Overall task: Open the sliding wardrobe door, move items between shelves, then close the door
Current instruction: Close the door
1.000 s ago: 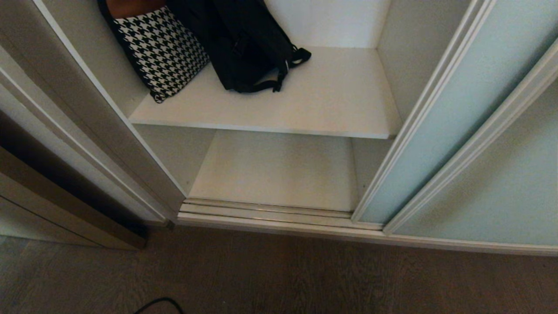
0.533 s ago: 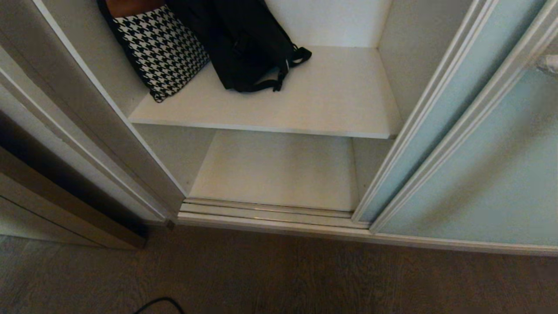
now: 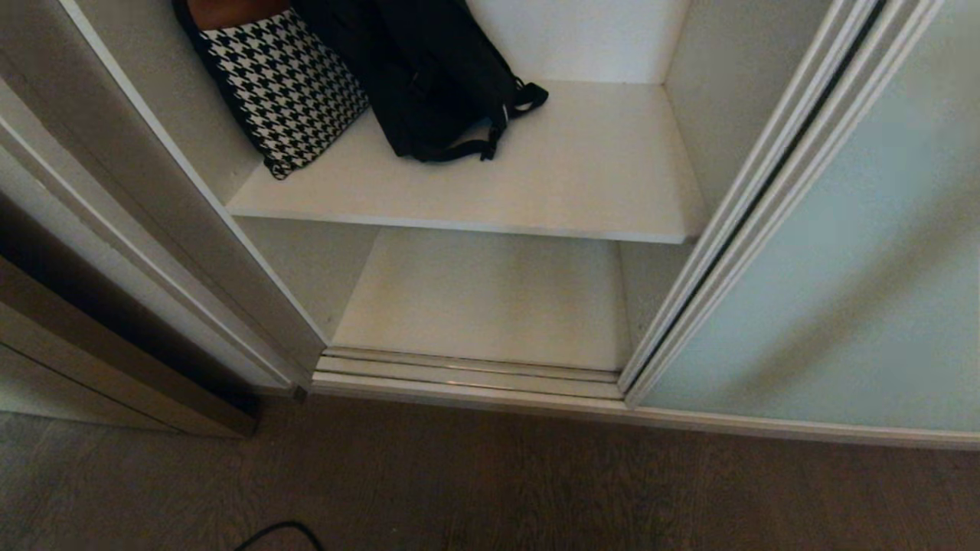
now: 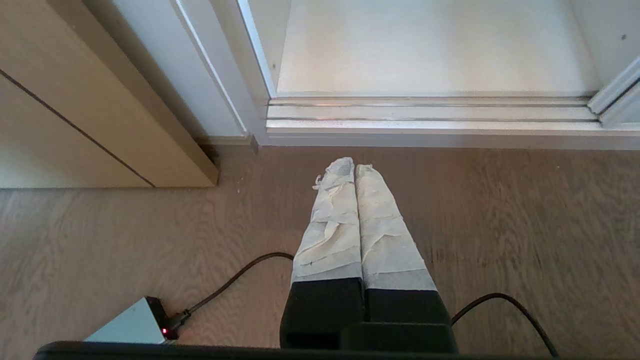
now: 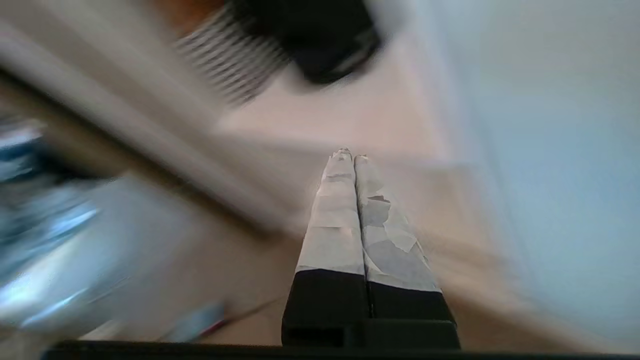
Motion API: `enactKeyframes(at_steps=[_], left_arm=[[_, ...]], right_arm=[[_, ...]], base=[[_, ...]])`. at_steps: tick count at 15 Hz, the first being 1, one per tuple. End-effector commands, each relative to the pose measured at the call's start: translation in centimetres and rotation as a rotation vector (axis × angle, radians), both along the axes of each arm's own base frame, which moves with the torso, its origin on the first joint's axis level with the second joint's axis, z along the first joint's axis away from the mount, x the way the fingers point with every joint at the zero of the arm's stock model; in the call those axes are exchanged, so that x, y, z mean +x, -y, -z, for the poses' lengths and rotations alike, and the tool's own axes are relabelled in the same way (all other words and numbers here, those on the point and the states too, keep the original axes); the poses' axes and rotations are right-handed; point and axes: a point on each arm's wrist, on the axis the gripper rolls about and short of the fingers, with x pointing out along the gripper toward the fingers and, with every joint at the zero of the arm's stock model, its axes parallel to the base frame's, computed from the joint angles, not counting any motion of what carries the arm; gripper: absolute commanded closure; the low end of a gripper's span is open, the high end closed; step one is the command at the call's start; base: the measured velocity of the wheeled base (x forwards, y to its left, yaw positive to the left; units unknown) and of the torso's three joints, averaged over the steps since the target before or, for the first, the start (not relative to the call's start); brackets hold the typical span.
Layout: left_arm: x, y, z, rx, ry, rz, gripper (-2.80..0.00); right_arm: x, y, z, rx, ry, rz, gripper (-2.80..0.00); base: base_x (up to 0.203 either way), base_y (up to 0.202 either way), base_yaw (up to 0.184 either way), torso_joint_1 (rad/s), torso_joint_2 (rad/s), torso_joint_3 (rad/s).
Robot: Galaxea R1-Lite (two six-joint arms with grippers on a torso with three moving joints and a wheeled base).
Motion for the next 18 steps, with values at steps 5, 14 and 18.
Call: enactKeyframes(at_steps=[5,14,18], left_arm=[[0.0,0.0,0.0,0.0,-0.001,0.0,0.0],[0.0,0.0,0.0,0.0,-0.001,0.0,0.0],[0.0,0.0,0.0,0.0,-0.001,0.0,0.0]], right_arm=[[-1.6,-0.5,-0.7,-0.144,0.124,0.145,0.0],[3.7,-5.1,0.5,-0.151,-0.007,0.129,0.0],[5.5,-6.5,0.7,-0.144,0.011,0.131,0.0]], base=[[0.0,0.0,0.0,0.0,0.0,0.0],[0.0,0.0,0.0,0.0,0.0,0.0],[0.0,0.0,0.0,0.0,0.0,0.0]])
